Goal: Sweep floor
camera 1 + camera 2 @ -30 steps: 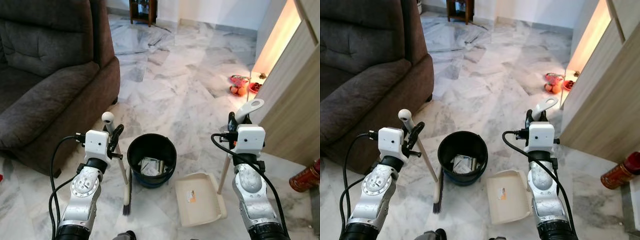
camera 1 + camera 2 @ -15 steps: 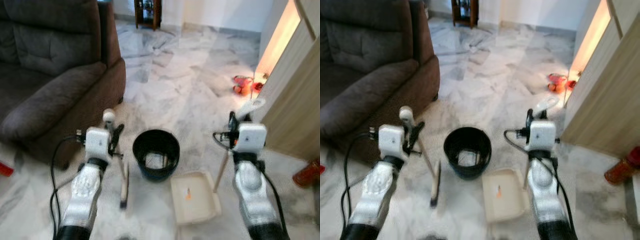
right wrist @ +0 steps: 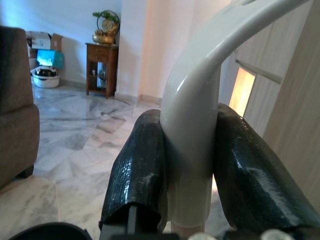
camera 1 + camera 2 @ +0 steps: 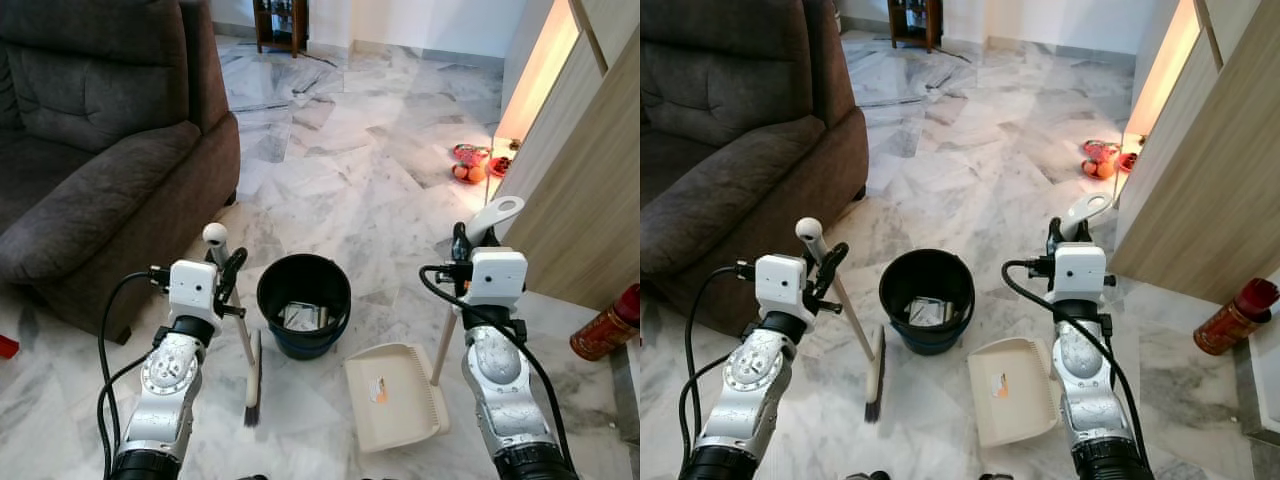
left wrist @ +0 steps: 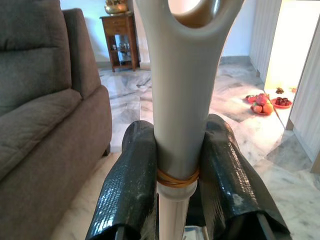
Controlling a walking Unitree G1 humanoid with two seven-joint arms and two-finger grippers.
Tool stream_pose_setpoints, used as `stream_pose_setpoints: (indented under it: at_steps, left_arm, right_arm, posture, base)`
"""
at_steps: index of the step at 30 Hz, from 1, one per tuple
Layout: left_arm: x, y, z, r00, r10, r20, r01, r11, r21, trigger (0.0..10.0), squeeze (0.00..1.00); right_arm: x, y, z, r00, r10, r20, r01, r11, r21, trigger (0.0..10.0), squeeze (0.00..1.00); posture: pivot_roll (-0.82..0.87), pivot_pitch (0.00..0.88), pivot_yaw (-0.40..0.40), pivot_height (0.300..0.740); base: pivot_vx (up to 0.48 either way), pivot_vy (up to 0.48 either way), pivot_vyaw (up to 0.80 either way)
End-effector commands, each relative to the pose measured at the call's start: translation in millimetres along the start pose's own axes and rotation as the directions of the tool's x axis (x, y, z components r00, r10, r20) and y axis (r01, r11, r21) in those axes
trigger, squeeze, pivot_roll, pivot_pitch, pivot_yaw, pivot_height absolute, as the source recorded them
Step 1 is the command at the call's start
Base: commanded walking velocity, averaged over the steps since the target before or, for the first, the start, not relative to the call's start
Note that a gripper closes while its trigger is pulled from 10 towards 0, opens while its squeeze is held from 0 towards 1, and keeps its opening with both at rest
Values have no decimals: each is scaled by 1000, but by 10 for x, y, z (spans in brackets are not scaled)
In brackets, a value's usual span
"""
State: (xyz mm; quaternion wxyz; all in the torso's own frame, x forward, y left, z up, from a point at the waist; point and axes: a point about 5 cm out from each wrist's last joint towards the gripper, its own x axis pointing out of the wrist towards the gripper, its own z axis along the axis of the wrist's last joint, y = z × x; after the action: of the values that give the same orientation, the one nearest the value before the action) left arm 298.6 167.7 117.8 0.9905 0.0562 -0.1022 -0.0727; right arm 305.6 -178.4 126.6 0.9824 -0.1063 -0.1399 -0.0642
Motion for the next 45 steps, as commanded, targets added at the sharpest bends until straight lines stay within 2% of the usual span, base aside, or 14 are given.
stream_pose_setpoints:
  at_steps: [1, 25, 45]
  left_arm:
    - [32, 4, 82, 999, -1, 46, 1, 1000, 8, 10000, 0]
    - [35, -3, 86, 999, -3, 47, 3, 1000, 5, 10000, 0]
    - [42, -2, 67, 999, 4, 35, -4, 1000, 10, 10000, 0]
  right_arm:
    - [35, 7, 68, 999, 1, 39, -1, 1000, 7, 10000, 0]
    - [23, 26, 60, 999, 14, 35, -14, 1000, 13, 10000, 0]
    - [29, 53, 67, 999, 21, 34, -22, 999, 30, 10000, 0]
  posture:
    - [-25, 81, -3, 740]
    - [-26, 87, -2, 740]
    - [-26, 93, -4, 740]
  base:
    - [0, 0, 0]
    - [-193, 0, 0]
    - [0, 0, 0]
